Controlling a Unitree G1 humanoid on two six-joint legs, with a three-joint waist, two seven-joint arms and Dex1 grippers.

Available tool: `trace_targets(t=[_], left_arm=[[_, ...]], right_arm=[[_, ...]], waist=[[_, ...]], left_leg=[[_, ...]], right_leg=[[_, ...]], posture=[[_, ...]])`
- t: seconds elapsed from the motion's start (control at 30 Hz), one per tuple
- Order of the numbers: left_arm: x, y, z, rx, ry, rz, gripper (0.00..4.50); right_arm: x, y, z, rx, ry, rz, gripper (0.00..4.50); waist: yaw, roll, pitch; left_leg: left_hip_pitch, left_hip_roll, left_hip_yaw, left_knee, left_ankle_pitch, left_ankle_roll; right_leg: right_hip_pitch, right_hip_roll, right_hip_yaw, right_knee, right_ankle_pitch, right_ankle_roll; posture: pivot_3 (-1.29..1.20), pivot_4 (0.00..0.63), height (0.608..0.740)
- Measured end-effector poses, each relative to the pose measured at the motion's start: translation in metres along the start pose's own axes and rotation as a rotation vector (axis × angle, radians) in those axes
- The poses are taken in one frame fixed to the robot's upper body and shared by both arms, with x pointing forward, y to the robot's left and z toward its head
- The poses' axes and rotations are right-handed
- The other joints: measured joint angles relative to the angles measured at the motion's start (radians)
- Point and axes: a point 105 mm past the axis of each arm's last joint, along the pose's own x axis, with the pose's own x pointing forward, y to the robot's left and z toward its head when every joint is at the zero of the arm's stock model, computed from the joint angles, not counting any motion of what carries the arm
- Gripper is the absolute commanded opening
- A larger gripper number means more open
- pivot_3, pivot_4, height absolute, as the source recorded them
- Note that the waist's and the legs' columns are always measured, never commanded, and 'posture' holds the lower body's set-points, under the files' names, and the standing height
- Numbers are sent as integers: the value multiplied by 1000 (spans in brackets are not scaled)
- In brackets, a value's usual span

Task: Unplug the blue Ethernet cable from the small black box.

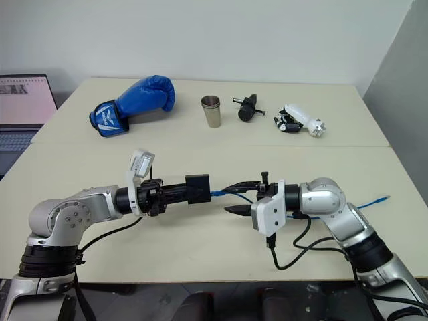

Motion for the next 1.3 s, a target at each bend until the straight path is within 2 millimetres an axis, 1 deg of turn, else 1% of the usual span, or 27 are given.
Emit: trace_targets(t=[0.03,0.1,0.17,0.2,0.3,0.4,0.5,0.63,0.83,0.93,1.1,1.3], left_arm=[[0,-1,0,23,17,-6,799],[1,-5,0,92,57,-30,799],[1,-8,1,155,86,-50,799],[0,-9,3,177,93,-53,799],[-1,-10,4,226,105,-64,799],[0,-10,3,249,116,-72,799],[0,-11,5,264,115,-82,799],[1,-12,7,268,114,-84,799],[0,-14,7,262,108,-103,799],[-1,-12,7,248,104,-108,799],[-4,-11,9,229,85,-121,799],[-4,-12,10,227,77,-124,799]], right_arm=[[0,-5,3,96,-12,-35,2021],[-1,-16,2,352,-25,-119,2021],[0,-17,-5,577,-13,-142,2021],[2,-14,-8,658,-7,-134,2021],[6,-6,-13,833,17,-100,2021],[6,-2,-15,945,35,-62,2021],[7,-2,-15,1007,36,-60,2541],[11,0,-15,1059,36,-45,3429],[19,3,-18,1129,37,-35,3476],[21,0,-19,1162,23,-33,3476],[20,0,-23,1225,21,-29,3476],[21,2,-22,1247,20,-12,3476]], waist=[[-2,0,0],[-3,0,0],[0,0,0],[0,0,0],[-1,0,0],[-1,0,0],[-1,0,0],[-2,0,0],[-3,0,0],[-3,0,0],[-3,0,0],[-3,0,0]], left_leg=[[0,0,0,0,0,0],[0,1,-1,0,0,0],[0,1,-2,0,0,0],[0,1,-2,0,0,0],[-1,0,-1,0,0,0],[-1,0,-1,0,0,0],[-2,0,-1,-1,0,0],[-2,0,0,-1,0,0],[-2,0,1,-1,0,0],[-2,0,1,-1,0,0],[-2,0,2,-1,0,0],[-2,0,4,-1,0,0]], right_leg=[[0,0,0,0,0,0],[0,0,0,0,0,0],[0,1,-1,0,0,-1],[0,1,-1,0,0,-1],[0,1,-1,-1,0,-1],[-1,1,-1,-1,0,-1],[-1,1,-1,-1,0,-1],[-2,2,-2,-1,0,0],[-2,2,-2,-1,0,0],[-2,2,-2,-1,0,0],[-2,2,-2,-1,0,0],[-3,2,-2,-1,0,0]], posture=[[0,150,740],[0,150,740],[0,150,740],[0,150,740],[0,150,740],[0,150,740],[0,150,740],[0,150,740],[0,150,740],[0,150,740],[0,150,740],[0,150,740]])
